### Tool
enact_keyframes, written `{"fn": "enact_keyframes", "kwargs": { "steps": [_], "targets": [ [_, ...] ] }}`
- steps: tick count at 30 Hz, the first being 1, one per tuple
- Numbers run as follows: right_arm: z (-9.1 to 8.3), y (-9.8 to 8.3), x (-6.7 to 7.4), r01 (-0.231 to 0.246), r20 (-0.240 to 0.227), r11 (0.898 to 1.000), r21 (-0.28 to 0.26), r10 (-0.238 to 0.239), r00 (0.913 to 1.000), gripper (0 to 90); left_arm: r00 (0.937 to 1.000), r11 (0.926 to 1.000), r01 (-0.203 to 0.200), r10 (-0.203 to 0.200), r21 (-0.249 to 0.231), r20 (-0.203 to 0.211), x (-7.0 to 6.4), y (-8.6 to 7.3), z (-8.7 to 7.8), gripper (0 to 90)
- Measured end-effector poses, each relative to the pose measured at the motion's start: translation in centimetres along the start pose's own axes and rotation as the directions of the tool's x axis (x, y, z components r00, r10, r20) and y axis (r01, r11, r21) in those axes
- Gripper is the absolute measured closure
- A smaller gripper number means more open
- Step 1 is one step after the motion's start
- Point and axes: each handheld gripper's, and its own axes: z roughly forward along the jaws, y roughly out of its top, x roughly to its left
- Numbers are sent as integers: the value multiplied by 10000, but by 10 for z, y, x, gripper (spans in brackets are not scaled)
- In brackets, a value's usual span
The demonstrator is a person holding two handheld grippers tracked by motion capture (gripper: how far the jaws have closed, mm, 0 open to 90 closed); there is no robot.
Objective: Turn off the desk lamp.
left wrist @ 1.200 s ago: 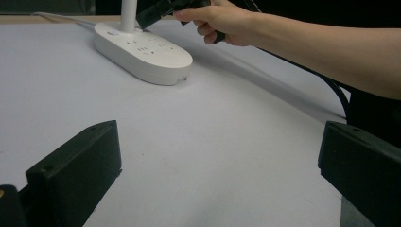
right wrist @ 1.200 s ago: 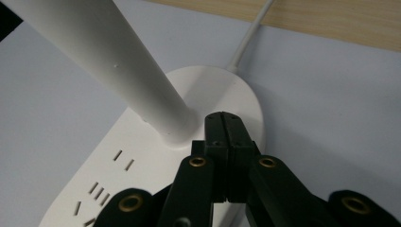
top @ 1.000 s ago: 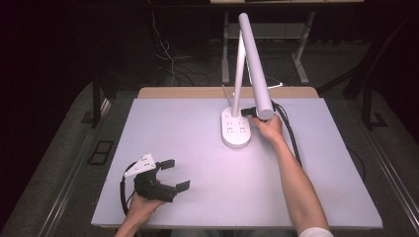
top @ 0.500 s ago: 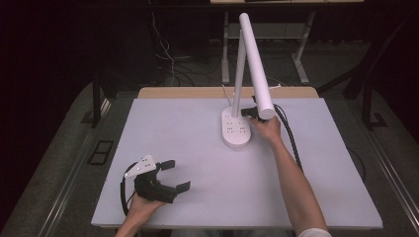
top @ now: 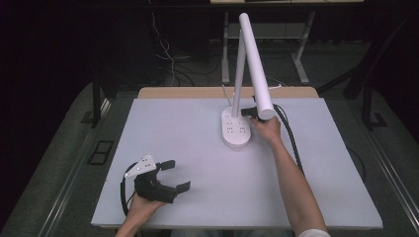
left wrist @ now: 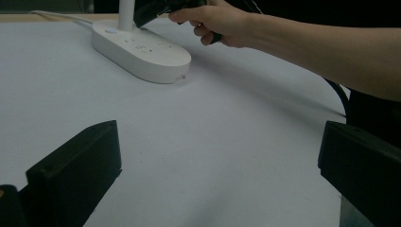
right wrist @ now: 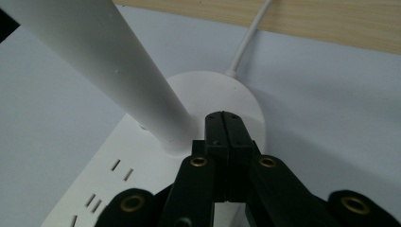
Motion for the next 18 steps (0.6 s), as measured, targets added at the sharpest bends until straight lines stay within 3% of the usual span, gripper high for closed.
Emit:
{"fn": "enact_keyframes", "kwargs": {
  "steps": [4,10,18],
  "targets": [
    [1,-1,3,164,254,9999,-17,-164,9995,900,10000,10000,-31,31,31,8,0,0,0,0],
    [0,-3,1,4,137,9999,-127,-3,9999,900,10000,10000,-45,45,34,12,0,0,0,0],
    [-1,-1,3,167,97,9998,-86,-166,9998,900,10000,10000,-11,11,-9,6,0,0,0,0]
  ]
}}
